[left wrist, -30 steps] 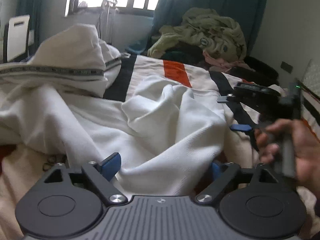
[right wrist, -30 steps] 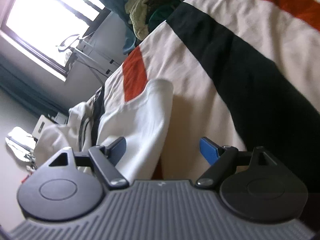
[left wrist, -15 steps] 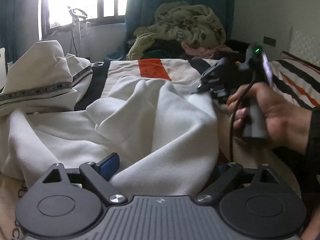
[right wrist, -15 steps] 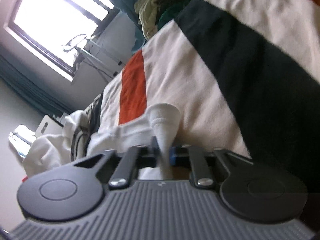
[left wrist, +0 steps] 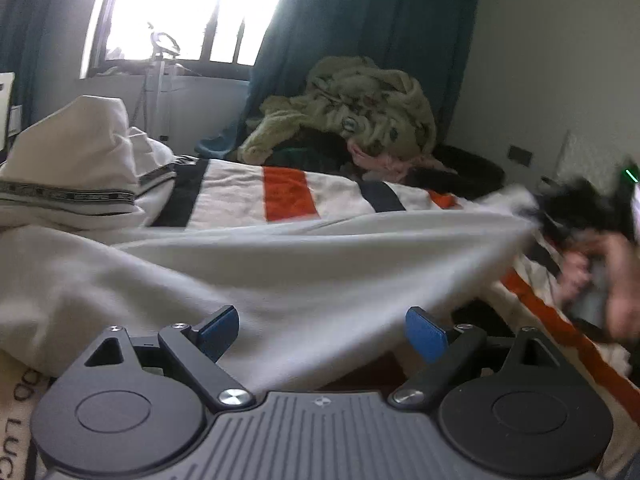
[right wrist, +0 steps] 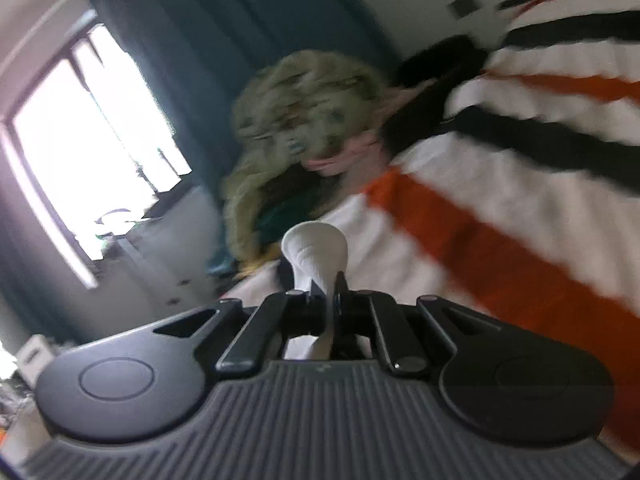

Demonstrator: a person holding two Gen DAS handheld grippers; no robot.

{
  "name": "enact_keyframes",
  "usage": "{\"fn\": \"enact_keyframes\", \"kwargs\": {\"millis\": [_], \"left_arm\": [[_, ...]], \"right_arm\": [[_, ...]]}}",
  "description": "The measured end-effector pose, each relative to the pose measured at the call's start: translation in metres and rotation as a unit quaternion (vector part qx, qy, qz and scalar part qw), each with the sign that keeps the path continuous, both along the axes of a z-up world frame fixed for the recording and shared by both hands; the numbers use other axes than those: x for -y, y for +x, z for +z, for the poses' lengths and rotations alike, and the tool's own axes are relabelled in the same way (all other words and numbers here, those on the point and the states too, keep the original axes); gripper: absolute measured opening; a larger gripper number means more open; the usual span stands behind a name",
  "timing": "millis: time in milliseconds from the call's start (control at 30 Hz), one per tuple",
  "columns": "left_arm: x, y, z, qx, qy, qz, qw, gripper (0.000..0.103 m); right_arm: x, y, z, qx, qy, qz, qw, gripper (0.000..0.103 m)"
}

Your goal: Fold clothes

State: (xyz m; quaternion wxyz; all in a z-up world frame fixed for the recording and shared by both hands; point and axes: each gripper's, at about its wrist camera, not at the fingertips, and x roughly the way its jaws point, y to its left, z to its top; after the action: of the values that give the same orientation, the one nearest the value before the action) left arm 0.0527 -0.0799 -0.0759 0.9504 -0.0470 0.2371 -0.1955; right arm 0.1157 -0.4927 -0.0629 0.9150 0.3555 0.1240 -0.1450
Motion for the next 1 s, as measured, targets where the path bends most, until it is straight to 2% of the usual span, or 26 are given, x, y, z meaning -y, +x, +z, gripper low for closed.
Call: {"fn": "enact_keyframes", "kwargs": {"millis": [100,167,233,300,333,433,500,533,567,600,633,733,800,833,867,900,933,967,1000], "left_arm": [[-0.014,0.004,0.004,-0.020,-0.029,0.021,0.9992,0.092],[-0.030,0.006,0.009,-0.030,-0.048,0.045,0.9974,0.092],[-0.052,0.011,0.014,-0.052,-0.076,0.076,0.9928,0.092],[-0.082,0.019,0.017,-0.096,-0.113,0.120,0.9817,0.092],[-0.099,0.022,0.017,-0.123,-0.131,0.142,0.9734,0.092],[-0.159,0.029,0.016,-0.181,-0.176,0.216,0.9430,0.092],[-0.204,0.019,0.014,-0.196,-0.219,0.273,0.9158,0.092],[-0.227,0.014,0.013,-0.203,-0.246,0.299,0.8990,0.092],[-0.250,0.008,0.011,-0.210,-0.279,0.326,0.8787,0.092],[-0.273,0.001,0.009,-0.215,-0.312,0.352,0.8559,0.093],[-0.293,-0.004,0.009,-0.214,-0.333,0.378,0.8368,0.093],[-0.344,-0.017,0.012,-0.198,-0.369,0.457,0.7846,0.096],[-0.367,-0.018,0.012,-0.187,-0.380,0.496,0.7582,0.096],[-0.376,-0.015,0.010,-0.186,-0.384,0.507,0.7489,0.096],[-0.385,-0.011,0.007,-0.187,-0.388,0.516,0.7405,0.095],[-0.392,-0.005,0.004,-0.192,-0.392,0.519,0.7352,0.090],[-0.400,0.002,0.000,-0.199,-0.396,0.520,0.7307,0.083],[-0.407,0.008,-0.002,-0.206,-0.393,0.518,0.7309,0.082],[-0.413,0.015,-0.003,-0.213,-0.389,0.516,0.7325,0.076]], "right_arm": [[0.023,-0.024,-0.013,-0.028,0.074,-0.022,0.997,0.006],[0.032,-0.032,-0.024,-0.081,0.101,-0.026,0.991,0.007],[0.037,-0.038,-0.038,-0.111,0.141,-0.027,0.983,0.007],[0.041,-0.043,-0.050,-0.123,0.184,-0.030,0.975,0.009],[0.040,-0.048,-0.053,-0.114,0.207,-0.029,0.971,0.010],[0.039,-0.059,-0.060,-0.086,0.269,-0.026,0.959,0.011],[0.039,-0.057,-0.058,-0.079,0.279,-0.023,0.957,0.013],[0.040,-0.057,-0.057,-0.077,0.280,-0.023,0.957,0.023],[0.040,-0.057,-0.056,-0.076,0.281,-0.023,0.957,0.043],[0.041,-0.055,-0.057,-0.077,0.283,-0.027,0.956,0.056],[0.042,-0.052,-0.057,-0.079,0.286,-0.032,0.954,0.071],[0.043,-0.044,-0.063,-0.093,0.295,-0.042,0.950,0.071],[0.042,-0.038,-0.069,-0.099,0.296,-0.043,0.949,0.070],[0.042,-0.034,-0.071,-0.098,0.293,-0.042,0.950,0.067],[0.041,-0.030,-0.071,-0.101,0.285,-0.041,0.952,0.056],[0.040,-0.026,-0.071,-0.103,0.276,-0.040,0.955,0.048],[0.039,-0.023,-0.070,-0.111,0.264,-0.043,0.957,0.035],[0.038,-0.020,-0.069,-0.122,0.252,-0.051,0.959,0.031],[0.036,-0.019,-0.067,-0.130,0.243,-0.061,0.959,0.031]]}}
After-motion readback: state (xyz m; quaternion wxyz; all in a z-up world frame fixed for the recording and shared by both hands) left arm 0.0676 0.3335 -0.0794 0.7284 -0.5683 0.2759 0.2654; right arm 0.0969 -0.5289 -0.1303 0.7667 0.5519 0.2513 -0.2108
